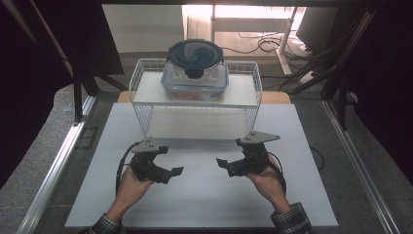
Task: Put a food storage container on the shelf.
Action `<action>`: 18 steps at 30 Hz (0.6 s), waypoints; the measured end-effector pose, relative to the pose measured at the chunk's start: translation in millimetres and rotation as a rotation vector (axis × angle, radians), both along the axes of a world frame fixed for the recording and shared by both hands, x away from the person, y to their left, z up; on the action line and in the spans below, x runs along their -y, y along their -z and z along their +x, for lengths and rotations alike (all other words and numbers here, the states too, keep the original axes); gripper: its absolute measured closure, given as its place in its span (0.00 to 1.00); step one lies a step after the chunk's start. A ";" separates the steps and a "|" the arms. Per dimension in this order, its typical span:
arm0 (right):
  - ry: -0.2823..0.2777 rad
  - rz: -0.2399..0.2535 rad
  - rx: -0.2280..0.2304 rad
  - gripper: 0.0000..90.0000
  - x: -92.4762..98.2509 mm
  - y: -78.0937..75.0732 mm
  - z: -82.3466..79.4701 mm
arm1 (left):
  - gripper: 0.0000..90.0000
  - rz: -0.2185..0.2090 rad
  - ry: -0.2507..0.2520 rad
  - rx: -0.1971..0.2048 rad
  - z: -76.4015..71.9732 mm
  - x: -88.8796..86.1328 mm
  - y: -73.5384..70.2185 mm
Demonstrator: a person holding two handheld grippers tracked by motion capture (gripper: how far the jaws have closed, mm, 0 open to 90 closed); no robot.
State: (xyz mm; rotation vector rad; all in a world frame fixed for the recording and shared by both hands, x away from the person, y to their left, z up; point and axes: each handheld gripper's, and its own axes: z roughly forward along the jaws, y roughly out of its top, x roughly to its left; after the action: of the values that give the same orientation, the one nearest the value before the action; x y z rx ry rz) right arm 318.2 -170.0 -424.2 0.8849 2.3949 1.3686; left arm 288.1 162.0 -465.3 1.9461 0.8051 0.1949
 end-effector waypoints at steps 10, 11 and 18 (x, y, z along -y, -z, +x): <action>0.008 -0.006 -0.001 0.00 11.7 7.1 -12.9 | 0.01 0.019 -0.011 -0.004 -14.1 -5.9 9.6; 0.009 -0.009 -0.001 0.00 12.8 7.9 -14.2 | 0.01 0.017 -0.010 -0.005 -15.4 -6.6 10.4; 0.015 -0.021 0.003 0.00 21.6 14.1 -22.9 | 0.01 0.018 -0.009 -0.011 -25.0 -9.5 17.1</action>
State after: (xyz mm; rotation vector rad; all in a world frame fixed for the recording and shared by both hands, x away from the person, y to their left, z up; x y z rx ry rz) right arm 295.3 -191.7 -438.2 0.8931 2.3908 1.3352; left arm 263.1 171.5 -482.3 1.9622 0.8216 0.1977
